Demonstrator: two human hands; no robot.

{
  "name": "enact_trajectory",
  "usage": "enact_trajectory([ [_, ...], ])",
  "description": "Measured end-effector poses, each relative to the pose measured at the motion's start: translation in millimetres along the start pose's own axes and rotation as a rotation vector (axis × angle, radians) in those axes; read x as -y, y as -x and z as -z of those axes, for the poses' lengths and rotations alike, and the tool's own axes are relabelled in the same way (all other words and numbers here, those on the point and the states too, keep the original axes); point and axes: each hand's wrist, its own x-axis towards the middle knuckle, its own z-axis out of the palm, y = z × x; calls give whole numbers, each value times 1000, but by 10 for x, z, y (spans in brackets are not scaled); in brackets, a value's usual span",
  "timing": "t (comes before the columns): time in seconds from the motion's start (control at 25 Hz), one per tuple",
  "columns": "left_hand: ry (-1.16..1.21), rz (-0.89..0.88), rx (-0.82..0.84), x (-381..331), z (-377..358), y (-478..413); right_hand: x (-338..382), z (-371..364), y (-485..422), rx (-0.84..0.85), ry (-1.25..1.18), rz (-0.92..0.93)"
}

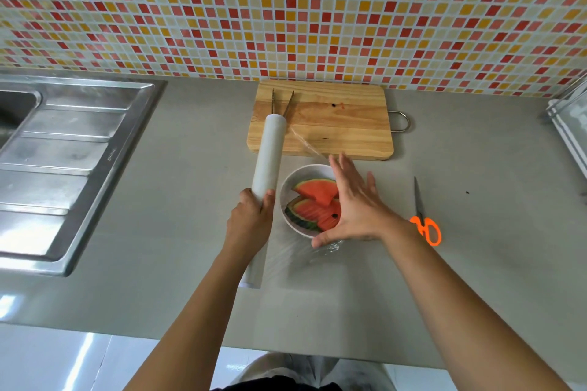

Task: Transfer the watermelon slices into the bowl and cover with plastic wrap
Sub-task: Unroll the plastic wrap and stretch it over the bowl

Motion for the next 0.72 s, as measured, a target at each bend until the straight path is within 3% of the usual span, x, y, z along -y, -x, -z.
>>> enact_trajectory([
  [0.12,-28,15,15,32,-3,-11,53,-60,-21,71,84,-38],
  [0.4,96,109,18,56,-18,-21,54,-146,-55,15,102,-94],
  [0.72,51,21,67,40,-64,-22,-19,-99,7,-42,95,-104],
])
